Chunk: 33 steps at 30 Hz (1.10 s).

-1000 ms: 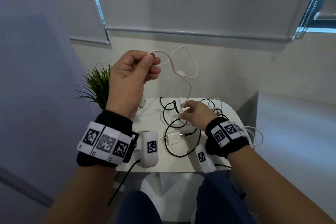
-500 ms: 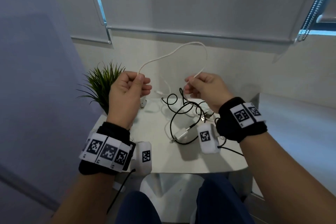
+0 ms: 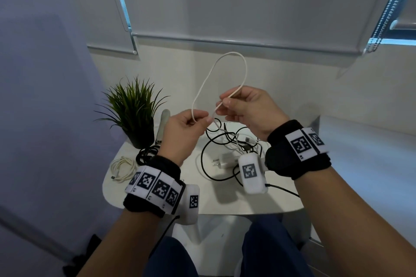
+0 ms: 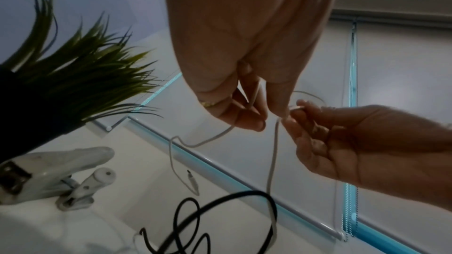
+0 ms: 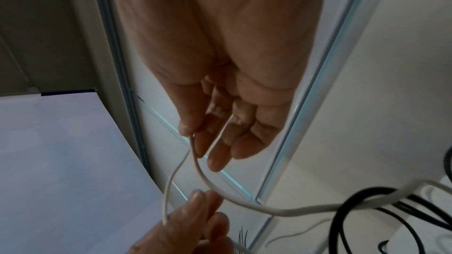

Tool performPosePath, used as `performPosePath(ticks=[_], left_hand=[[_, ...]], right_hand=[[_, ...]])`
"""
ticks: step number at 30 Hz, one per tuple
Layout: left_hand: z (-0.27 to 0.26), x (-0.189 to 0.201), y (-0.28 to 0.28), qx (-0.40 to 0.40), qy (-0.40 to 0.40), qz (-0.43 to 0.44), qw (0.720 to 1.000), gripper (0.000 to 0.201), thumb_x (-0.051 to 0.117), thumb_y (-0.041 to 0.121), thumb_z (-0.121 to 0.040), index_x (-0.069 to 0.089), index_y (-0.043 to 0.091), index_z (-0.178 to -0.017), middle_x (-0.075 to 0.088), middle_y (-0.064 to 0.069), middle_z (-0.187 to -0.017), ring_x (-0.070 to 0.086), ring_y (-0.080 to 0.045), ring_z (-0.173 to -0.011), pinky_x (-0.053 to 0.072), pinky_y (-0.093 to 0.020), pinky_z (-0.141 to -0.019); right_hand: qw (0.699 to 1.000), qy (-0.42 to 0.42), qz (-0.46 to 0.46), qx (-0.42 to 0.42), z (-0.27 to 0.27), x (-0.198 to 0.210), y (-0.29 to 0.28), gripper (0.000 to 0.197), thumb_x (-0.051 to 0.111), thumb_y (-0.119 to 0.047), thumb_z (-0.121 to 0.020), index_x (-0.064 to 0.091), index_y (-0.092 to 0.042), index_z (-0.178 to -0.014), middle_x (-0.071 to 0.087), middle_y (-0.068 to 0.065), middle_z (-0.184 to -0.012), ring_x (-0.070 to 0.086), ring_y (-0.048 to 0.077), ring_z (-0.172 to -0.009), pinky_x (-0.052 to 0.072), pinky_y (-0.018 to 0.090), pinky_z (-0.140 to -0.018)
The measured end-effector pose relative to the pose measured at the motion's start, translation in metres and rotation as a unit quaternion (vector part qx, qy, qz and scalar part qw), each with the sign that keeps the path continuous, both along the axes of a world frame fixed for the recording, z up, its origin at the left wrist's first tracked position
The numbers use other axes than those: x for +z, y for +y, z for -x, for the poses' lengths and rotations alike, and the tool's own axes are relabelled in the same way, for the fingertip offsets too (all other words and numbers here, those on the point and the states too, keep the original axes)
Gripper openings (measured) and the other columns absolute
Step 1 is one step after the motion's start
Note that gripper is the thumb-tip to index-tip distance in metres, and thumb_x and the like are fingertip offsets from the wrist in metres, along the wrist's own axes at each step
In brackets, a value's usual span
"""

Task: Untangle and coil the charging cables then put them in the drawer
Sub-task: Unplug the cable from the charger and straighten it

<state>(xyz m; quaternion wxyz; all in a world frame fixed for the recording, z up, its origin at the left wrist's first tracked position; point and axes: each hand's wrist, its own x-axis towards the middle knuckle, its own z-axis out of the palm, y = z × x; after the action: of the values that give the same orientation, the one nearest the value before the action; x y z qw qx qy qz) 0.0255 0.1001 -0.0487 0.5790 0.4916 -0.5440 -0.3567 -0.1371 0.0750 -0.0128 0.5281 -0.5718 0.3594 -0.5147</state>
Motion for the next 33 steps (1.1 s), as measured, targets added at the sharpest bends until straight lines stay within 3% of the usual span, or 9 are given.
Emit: performPosePath(ticks=[7, 10, 14, 18, 21, 24, 26, 29, 33], left_hand=[[0.014, -0.002, -0.001, -0.024, -0.034, -0.013, 0.999, 0.004, 0.069, 0.002, -0.082, 0.070, 0.006, -0.081, 0.060, 0.015, -0.049, 0.052, 0.005, -0.048, 0.042, -0.005, -0.057], [0.013, -0.002, -0.003, -0.012, -0.019, -0.014, 1.000, 0.008, 0.068, 0.005, -0.084, 0.069, 0.010, -0.077, 0.061, 0.008, -0.056, 0.053, 0.002, -0.050, 0.045, -0.010, -0.057], [0.009, 0.002, -0.008, -0.001, 0.025, -0.013, 1.000, 0.004, 0.065, 0.003, -0.086, 0.067, 0.006, -0.083, 0.062, -0.003, -0.065, 0.057, -0.002, -0.052, 0.051, -0.015, -0.057], [0.009, 0.005, -0.008, -0.012, 0.041, 0.003, 0.999, 0.005, 0.062, 0.002, -0.087, 0.067, 0.004, -0.087, 0.063, -0.003, -0.066, 0.058, -0.003, -0.054, 0.051, -0.015, -0.059], [0.005, 0.005, -0.008, 0.006, 0.053, 0.011, 0.999, 0.011, 0.063, 0.003, -0.087, 0.067, 0.010, -0.080, 0.065, 0.006, -0.059, 0.060, -0.003, -0.055, 0.050, -0.015, -0.058], [-0.005, 0.007, -0.011, 0.039, 0.075, 0.020, 0.996, 0.013, 0.061, 0.002, -0.088, 0.065, 0.011, -0.080, 0.064, 0.000, -0.065, 0.060, -0.002, -0.055, 0.049, -0.013, -0.056], [-0.009, 0.009, -0.012, 0.055, 0.092, 0.032, 0.994, 0.012, 0.059, 0.002, -0.090, 0.064, 0.010, -0.082, 0.062, -0.004, -0.071, 0.060, -0.002, -0.056, 0.049, -0.013, -0.056], [-0.010, 0.015, -0.011, 0.061, 0.096, 0.060, 0.992, 0.009, 0.058, 0.002, -0.091, 0.064, 0.007, -0.086, 0.062, -0.005, -0.074, 0.059, -0.002, -0.057, 0.050, -0.014, -0.058], [-0.020, 0.026, -0.012, 0.076, 0.117, 0.097, 0.985, 0.009, 0.059, 0.005, -0.091, 0.065, 0.010, -0.086, 0.064, 0.001, -0.070, 0.060, -0.005, -0.061, 0.050, -0.015, -0.060]], right_hand=[[0.999, 0.037, 0.025, -0.014, 0.003, -0.001, 0.003, 0.017, 0.064, -0.006, -0.086, 0.069, -0.021, -0.083, 0.072, -0.001, -0.079, 0.062, 0.011, -0.071, 0.041, 0.020, -0.061], [0.997, 0.064, 0.025, -0.027, 0.009, -0.005, 0.001, 0.015, 0.066, -0.007, -0.084, 0.069, -0.022, -0.087, 0.071, 0.000, -0.083, 0.061, 0.010, -0.072, 0.042, 0.016, -0.059], [0.979, 0.192, -0.014, -0.059, 0.017, -0.033, -0.006, 0.020, 0.063, 0.003, -0.085, 0.067, -0.015, -0.091, 0.065, 0.000, -0.083, 0.055, -0.008, -0.054, 0.040, 0.005, -0.052], [0.932, 0.361, -0.028, -0.037, 0.018, -0.058, -0.011, 0.021, 0.060, 0.001, -0.084, 0.069, -0.016, -0.092, 0.062, -0.004, -0.078, 0.051, 0.003, -0.058, 0.040, 0.012, -0.055], [0.943, 0.320, -0.046, -0.079, 0.019, -0.065, -0.017, 0.019, 0.067, -0.006, -0.083, 0.064, -0.020, -0.070, 0.058, -0.002, -0.063, 0.048, 0.013, -0.055, 0.044, 0.027, -0.061], [0.958, 0.257, -0.046, -0.117, 0.022, -0.061, -0.021, 0.023, 0.073, -0.002, -0.077, 0.063, -0.019, -0.066, 0.061, 0.000, -0.063, 0.053, 0.014, -0.058, 0.049, 0.034, -0.069], [0.960, 0.258, -0.031, -0.101, 0.024, -0.056, -0.021, 0.021, 0.073, -0.001, -0.077, 0.064, -0.019, -0.071, 0.061, -0.001, -0.065, 0.054, 0.012, -0.060, 0.050, 0.029, -0.071], [0.935, 0.345, 0.010, -0.078, 0.022, -0.052, -0.019, 0.015, 0.070, -0.007, -0.081, 0.063, -0.020, -0.077, 0.056, -0.006, -0.065, 0.050, 0.007, -0.058, 0.042, 0.012, -0.058], [0.900, 0.423, 0.022, -0.103, 0.028, -0.056, -0.023, 0.009, 0.065, -0.013, -0.085, 0.064, -0.019, -0.079, 0.056, -0.004, -0.071, 0.049, 0.010, -0.062, 0.038, 0.015, -0.056]])
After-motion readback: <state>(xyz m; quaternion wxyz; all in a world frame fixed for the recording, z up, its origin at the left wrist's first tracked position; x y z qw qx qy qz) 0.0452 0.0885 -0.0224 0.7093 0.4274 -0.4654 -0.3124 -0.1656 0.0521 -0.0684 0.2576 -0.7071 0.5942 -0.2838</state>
